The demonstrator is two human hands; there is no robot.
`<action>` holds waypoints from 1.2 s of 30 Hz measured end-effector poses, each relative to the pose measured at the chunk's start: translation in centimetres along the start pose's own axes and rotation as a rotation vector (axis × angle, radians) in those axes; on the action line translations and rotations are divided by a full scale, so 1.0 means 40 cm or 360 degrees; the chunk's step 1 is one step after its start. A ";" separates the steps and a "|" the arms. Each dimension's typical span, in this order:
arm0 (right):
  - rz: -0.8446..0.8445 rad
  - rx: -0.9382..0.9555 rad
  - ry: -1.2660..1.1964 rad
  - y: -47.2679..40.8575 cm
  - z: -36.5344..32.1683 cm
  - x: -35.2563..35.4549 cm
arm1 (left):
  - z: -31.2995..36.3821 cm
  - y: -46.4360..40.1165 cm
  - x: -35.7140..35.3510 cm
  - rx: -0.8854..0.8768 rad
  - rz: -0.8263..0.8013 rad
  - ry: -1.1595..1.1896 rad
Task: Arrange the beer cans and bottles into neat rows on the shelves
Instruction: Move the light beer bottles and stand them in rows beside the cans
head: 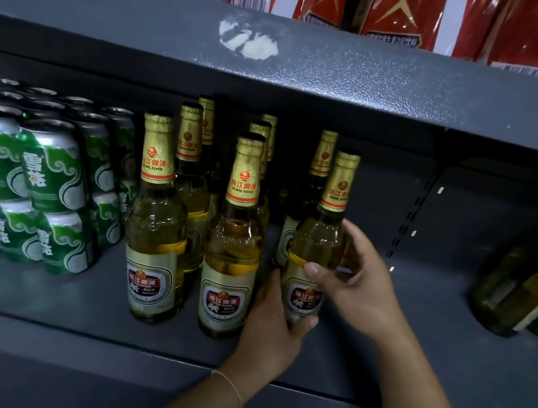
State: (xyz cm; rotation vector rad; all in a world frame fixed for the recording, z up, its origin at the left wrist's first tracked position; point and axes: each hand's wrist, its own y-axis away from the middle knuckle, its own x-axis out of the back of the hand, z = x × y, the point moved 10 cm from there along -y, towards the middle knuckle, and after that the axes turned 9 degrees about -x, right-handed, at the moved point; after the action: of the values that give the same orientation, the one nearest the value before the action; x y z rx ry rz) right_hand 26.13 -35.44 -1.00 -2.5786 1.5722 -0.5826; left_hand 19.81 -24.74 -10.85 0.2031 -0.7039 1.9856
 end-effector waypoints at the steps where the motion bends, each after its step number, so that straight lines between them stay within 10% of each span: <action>1: 0.0027 0.0000 0.0016 -0.004 0.002 -0.004 | -0.003 0.001 0.002 0.0009 0.0004 -0.0050; 36: 0.0047 -0.0199 -0.0004 -0.018 0.194 -0.067 | -0.018 -0.012 -0.005 0.0174 -0.0122 -0.0173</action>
State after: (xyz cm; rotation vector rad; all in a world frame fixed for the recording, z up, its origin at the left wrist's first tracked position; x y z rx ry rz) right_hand 28.37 -33.86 -8.75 -2.6375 1.6952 -0.4935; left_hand 20.42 -24.34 -11.33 0.4004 -0.6474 1.9520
